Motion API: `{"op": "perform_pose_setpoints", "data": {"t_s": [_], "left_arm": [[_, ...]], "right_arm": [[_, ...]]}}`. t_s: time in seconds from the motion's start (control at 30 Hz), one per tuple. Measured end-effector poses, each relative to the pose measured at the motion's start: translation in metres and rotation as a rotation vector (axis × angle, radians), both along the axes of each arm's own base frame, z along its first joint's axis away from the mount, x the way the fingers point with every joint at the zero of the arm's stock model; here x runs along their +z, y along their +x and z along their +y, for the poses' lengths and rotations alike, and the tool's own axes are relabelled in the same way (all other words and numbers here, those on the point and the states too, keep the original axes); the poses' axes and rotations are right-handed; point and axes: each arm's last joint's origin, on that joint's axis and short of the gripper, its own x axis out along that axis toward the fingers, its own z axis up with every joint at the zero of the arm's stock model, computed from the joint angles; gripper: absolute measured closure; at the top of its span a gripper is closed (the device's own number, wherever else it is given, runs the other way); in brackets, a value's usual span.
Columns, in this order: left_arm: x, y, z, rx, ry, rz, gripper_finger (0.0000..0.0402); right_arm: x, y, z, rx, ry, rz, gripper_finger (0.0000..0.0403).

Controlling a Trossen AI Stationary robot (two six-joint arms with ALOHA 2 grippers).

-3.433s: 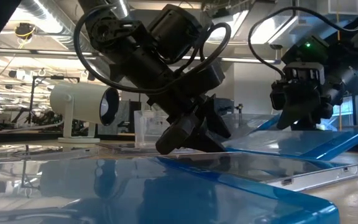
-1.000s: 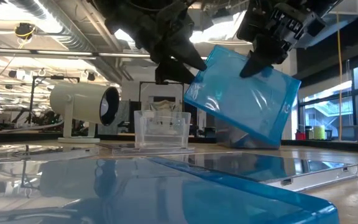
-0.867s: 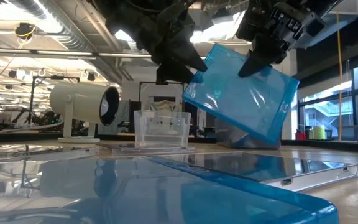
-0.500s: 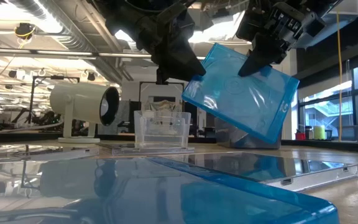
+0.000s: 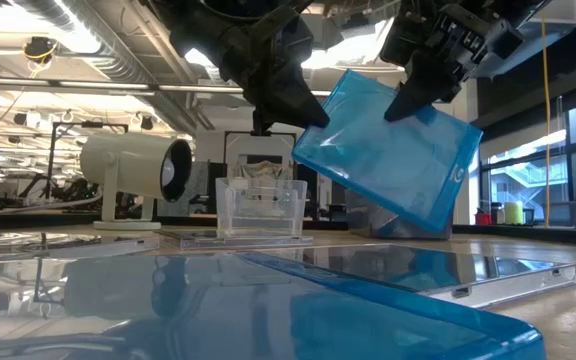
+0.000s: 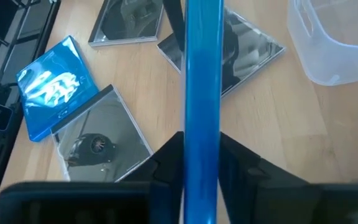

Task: Pick & place jewel cases by type
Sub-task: Put the top blue cd case into the gray bin

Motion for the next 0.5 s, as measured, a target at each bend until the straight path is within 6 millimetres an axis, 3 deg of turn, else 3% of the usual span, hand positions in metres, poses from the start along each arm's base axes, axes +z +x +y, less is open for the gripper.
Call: {"op": "perform_pose_setpoints", "data": {"t_s": [0.2, 0.3, 0.5], "left_arm": [[-0.001, -0.001, 0.000, -0.005, 0.011, 0.011, 0.0356], [0.000, -0.001, 0.001, 0.001, 0.015, 0.009, 0.0363], [0.005, -0.004, 0.001, 0.013, 0.079, 0.009, 0.0358]], "right_arm": [[0.011, -0.013, -0.009, -0.066, -0.021, 0.046, 0.0251], [0.032, -0.026, -0.011, -0.150, -0.093, 0.045, 0.0230], [0.075, -0.062, -0.009, -0.278, -0.236, -0.135, 0.0220]]}}
